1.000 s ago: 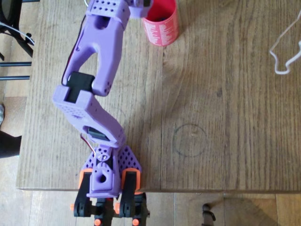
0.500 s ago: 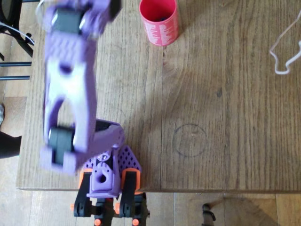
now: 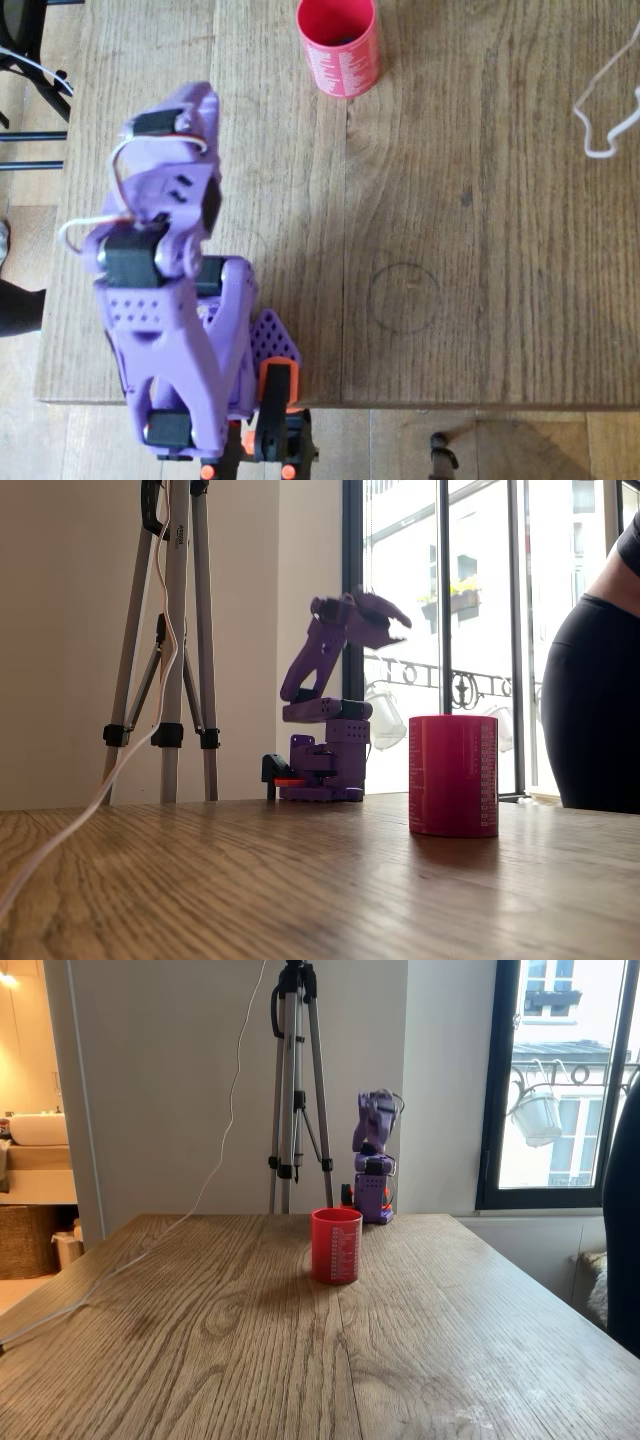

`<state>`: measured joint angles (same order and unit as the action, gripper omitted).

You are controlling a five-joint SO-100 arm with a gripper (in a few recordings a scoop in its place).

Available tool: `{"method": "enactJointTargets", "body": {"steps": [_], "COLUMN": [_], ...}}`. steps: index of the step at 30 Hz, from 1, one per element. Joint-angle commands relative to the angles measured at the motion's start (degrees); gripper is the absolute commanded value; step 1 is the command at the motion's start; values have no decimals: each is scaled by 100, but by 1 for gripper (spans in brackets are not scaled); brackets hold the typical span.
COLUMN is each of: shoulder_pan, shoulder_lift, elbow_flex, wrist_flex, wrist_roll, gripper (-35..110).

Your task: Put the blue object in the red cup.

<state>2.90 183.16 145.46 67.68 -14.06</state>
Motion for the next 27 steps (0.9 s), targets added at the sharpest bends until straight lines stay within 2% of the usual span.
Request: {"method": "enactJointTargets", "body": {"steps": [1, 7, 10, 27], "shoulder_pan": [-44, -53, 176, 387], "shoulder_lift": [369, 606, 606, 606], "elbow_flex": [1362, 2285, 2707, 2830], "wrist_flex": [-536, 290, 193, 149], "wrist_roll": [18, 598, 633, 413], "gripper": [0, 0, 0, 1]}}
